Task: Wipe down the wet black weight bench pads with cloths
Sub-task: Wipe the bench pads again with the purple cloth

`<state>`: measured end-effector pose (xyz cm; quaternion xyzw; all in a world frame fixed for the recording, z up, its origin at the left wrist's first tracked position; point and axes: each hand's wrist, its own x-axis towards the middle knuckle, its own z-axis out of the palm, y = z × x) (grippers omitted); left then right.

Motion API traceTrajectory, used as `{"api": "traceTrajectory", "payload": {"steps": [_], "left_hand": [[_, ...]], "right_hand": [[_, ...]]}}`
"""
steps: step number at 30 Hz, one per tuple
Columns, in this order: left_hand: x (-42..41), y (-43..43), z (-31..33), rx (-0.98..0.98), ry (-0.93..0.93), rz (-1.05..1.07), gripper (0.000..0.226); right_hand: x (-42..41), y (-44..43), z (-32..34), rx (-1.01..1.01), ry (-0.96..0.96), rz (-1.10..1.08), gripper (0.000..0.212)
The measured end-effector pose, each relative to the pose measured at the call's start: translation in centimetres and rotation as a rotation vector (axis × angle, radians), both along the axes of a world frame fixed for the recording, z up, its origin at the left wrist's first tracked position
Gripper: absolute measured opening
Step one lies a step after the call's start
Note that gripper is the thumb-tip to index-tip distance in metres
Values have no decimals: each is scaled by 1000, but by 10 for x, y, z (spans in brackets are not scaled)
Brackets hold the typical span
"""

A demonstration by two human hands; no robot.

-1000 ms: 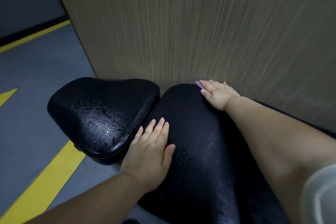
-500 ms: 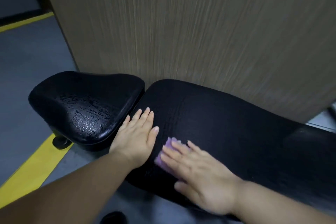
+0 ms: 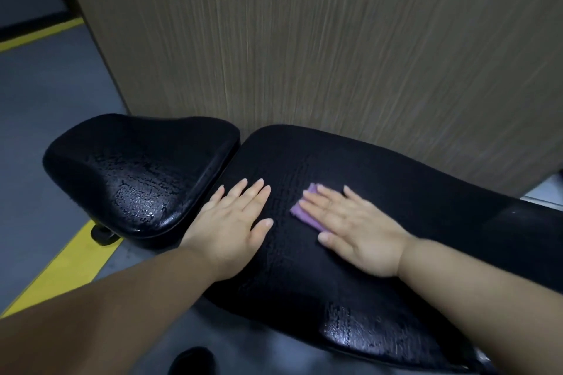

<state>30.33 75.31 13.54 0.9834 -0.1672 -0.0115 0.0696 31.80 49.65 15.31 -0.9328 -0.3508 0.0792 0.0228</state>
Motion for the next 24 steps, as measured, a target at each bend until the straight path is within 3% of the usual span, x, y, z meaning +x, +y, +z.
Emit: {"api": "traceTrajectory", "payload": {"steps": [5,12,18,24], "left_hand": [[-1,1,-2,-28,-13,1,89],[4,1,-1,-52,8,-11,73],[7,2,-2,-28,12,-22,87],[7,0,0,-2,49,-5,80]], "right_hand": [[69,-26,-2,-22,-25,-170,74],[135,-48,3,54,-11,-425,55],[141,-46,-4,40,-62,-484,56],[100,-32,-4,-52,-63,-469,61]]}}
